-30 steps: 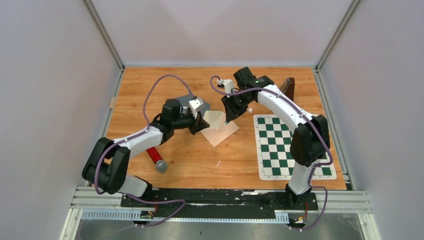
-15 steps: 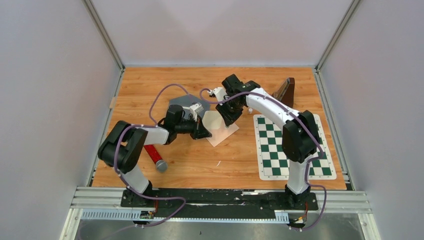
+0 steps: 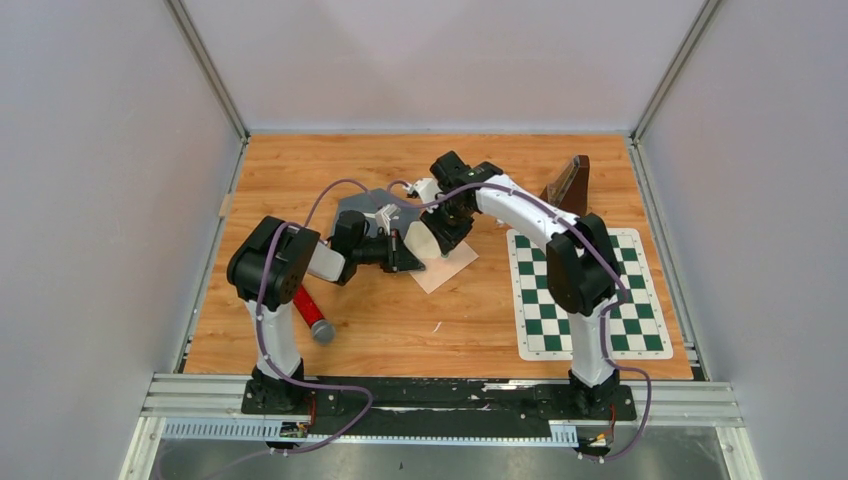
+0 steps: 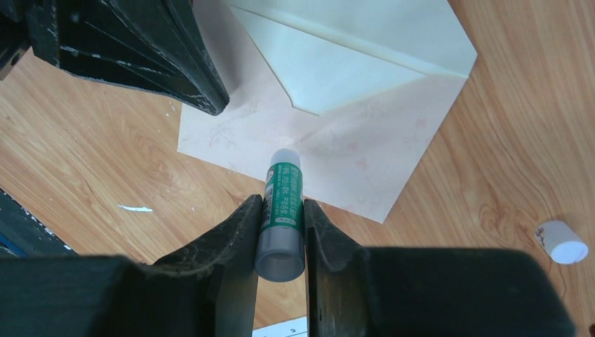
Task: Place the letter into the envelope and seal it
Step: Paint the envelope at the center of the board.
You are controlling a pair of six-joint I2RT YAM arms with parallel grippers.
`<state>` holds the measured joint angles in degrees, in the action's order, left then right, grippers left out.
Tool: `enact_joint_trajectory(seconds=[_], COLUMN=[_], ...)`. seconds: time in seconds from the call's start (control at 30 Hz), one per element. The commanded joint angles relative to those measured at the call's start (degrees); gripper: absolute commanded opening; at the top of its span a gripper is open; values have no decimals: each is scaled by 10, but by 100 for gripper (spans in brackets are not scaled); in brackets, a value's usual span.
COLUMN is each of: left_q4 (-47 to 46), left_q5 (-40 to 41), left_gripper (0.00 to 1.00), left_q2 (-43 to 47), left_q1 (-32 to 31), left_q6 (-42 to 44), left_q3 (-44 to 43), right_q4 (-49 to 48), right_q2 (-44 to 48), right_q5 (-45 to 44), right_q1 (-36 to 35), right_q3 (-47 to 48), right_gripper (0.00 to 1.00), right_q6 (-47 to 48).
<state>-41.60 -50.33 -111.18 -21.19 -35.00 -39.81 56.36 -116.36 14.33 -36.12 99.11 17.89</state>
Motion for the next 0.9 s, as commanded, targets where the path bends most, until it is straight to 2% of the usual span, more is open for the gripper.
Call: enact_joint_trajectory(seconds=[0.0, 0.33, 0.87], left_q4=[-3, 50, 70], left_q5=[15, 32, 38], left_gripper=[0, 0, 0], left_q2=[-6, -24, -36], left_q1=[4, 4, 4], left_q6=[-12, 1, 3], left_q3=[-16, -32, -41], right_q4=[-3, -10, -29], right_q2=[-19, -46, -52], right_q5=[12, -47, -163], right_q1=[-14, -39, -59], right_q3=[31, 40, -17], right_gripper=[0, 0, 0], right_q6=[5, 20, 53])
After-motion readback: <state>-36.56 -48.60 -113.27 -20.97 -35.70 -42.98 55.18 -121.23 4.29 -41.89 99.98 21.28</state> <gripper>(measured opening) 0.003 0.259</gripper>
